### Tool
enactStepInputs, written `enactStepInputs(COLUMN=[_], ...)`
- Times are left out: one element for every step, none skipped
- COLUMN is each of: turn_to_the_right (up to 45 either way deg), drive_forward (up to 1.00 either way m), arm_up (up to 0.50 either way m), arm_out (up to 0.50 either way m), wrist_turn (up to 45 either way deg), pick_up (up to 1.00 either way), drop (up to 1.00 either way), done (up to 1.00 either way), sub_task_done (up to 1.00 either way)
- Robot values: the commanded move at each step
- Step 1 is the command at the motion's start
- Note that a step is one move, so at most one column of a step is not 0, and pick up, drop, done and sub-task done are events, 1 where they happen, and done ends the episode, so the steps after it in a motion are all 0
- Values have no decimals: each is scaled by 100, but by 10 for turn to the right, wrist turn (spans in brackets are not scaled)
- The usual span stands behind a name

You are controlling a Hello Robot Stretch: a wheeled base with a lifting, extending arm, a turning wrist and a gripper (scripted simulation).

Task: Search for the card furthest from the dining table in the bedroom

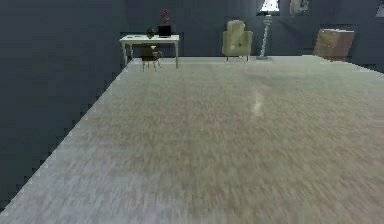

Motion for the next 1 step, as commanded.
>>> enactStepInputs(turn_to_the_right=[-60], drive_forward=[0], arm_up=[0], arm_out=[0], wrist_turn=[0], pick_up=[0], drop=[0], done=[0], sub_task_done=[0])
